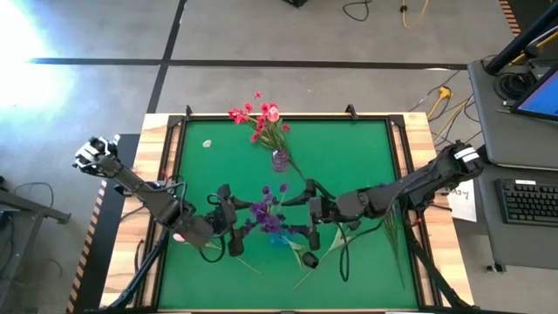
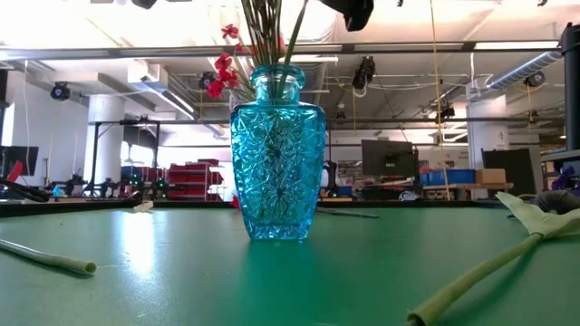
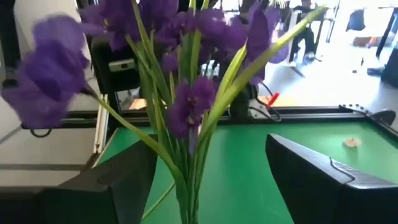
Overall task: Sort flowers into vase by color
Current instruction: Put the top purple flowers into the blue vase
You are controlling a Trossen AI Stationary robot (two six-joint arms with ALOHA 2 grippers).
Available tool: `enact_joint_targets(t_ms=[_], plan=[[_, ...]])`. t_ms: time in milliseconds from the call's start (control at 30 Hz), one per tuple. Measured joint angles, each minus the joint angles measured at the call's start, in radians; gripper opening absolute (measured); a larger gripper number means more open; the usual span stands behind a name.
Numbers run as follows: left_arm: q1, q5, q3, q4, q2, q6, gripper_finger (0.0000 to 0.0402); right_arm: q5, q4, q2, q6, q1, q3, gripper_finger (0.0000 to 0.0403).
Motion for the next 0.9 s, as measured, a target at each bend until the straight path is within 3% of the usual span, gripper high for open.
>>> enact_joint_targets(t_ms=[267,533,900], plan=[[-0.036,0.004,0.000,-0.134,-0.028,-0.097,0.0213,0.000,-0.200,-0.060,0.049,0.000,0.038,0.0297],[-0.041,0.033,0.000,-0.161,-0.039,-0.120,0.0213,-0.002,-0.245,-0.087,0.056,0.000,0.052,0.0295],[-0.044,0.302,0.000,-0.259,-0.041,-0.283,0.0213,-0.002,-0.336,-0.128,0.109,0.000,0.052,0.0304]])
